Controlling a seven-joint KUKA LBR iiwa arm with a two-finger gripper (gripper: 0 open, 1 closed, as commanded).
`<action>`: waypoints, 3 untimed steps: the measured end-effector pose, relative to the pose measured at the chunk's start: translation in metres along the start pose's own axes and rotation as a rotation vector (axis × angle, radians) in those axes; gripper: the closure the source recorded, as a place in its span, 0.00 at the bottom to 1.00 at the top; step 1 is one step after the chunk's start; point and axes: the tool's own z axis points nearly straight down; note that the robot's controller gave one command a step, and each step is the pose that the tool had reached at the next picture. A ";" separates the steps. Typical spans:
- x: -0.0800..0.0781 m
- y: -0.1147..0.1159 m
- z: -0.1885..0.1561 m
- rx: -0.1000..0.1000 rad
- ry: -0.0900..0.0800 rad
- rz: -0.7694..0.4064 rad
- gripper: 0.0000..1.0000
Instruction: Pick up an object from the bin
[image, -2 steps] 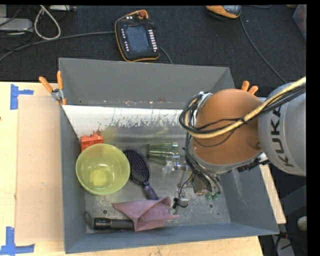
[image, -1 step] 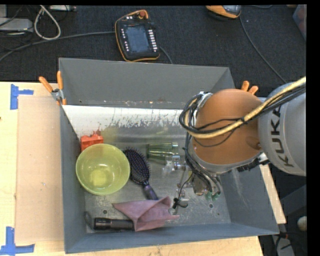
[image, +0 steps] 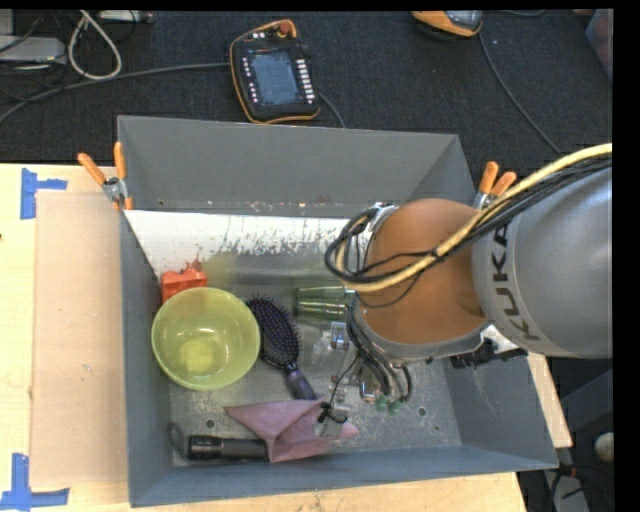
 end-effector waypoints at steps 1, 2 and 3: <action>0.003 0.001 0.016 0.000 0.001 0.048 0.00; -0.023 0.040 0.065 0.001 0.004 0.034 0.00; 0.011 0.038 0.082 0.002 0.003 0.068 0.00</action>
Offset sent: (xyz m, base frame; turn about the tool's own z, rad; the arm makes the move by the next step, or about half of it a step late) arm 0.0295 0.0344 -0.0621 0.0373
